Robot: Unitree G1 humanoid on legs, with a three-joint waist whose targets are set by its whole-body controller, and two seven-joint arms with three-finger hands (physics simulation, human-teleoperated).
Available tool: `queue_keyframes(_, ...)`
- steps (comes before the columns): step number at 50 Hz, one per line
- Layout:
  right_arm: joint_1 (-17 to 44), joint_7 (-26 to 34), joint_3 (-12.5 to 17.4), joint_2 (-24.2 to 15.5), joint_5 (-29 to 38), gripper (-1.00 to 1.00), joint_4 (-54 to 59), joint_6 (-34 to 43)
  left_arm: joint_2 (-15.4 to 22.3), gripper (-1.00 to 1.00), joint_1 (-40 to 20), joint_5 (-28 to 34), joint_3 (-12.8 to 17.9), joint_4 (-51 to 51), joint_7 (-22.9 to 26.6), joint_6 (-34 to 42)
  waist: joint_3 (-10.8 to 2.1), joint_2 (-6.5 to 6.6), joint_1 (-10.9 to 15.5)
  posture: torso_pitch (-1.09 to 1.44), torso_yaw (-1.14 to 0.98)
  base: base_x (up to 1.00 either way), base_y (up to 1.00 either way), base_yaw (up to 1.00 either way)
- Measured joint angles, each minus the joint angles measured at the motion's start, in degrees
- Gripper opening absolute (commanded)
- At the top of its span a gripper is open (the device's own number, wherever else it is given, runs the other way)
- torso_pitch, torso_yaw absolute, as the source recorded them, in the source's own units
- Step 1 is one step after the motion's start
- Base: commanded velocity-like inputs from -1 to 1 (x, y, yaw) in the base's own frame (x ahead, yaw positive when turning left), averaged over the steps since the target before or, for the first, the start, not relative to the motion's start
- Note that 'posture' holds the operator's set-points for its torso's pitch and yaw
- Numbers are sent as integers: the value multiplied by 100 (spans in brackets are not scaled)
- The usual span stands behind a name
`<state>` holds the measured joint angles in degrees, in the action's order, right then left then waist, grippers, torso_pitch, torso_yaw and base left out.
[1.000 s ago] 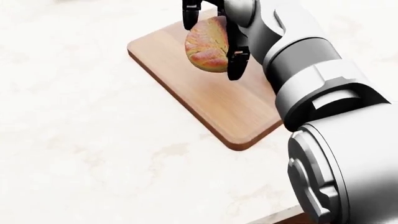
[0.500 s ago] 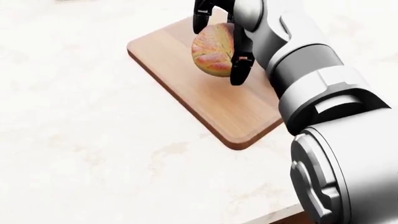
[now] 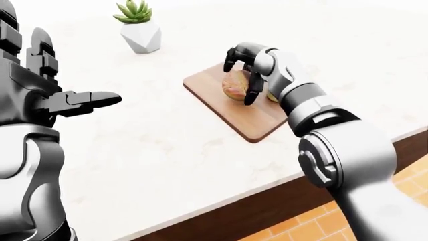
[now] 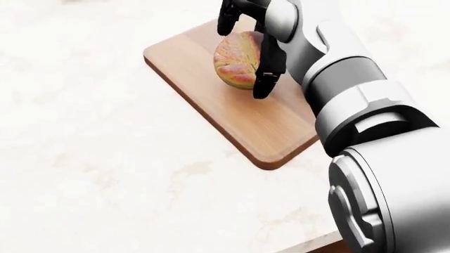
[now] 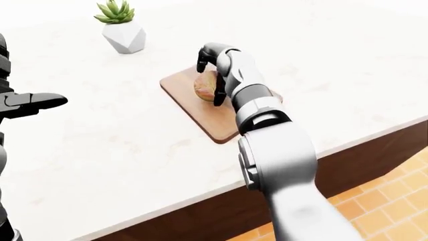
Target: Place the bread and cheese on the cutting board.
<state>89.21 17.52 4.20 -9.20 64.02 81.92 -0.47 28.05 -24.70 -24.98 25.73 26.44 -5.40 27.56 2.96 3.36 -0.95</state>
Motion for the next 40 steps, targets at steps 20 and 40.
queue_keyframes(20, 119, 250, 10, -35, -65, 100, -44, -6, 17, 100, -13, -13, -1, -16, -1, -8, -5, -3, 3, 0, 0, 0, 0, 0)
queue_keyframes(40, 546, 1540, -94, -297, 34, 100, -54, -55, 16, 100, -31, -3, -15, -16, 4, -8, 15, 17, -14, 0, 0, 0, 0, 0)
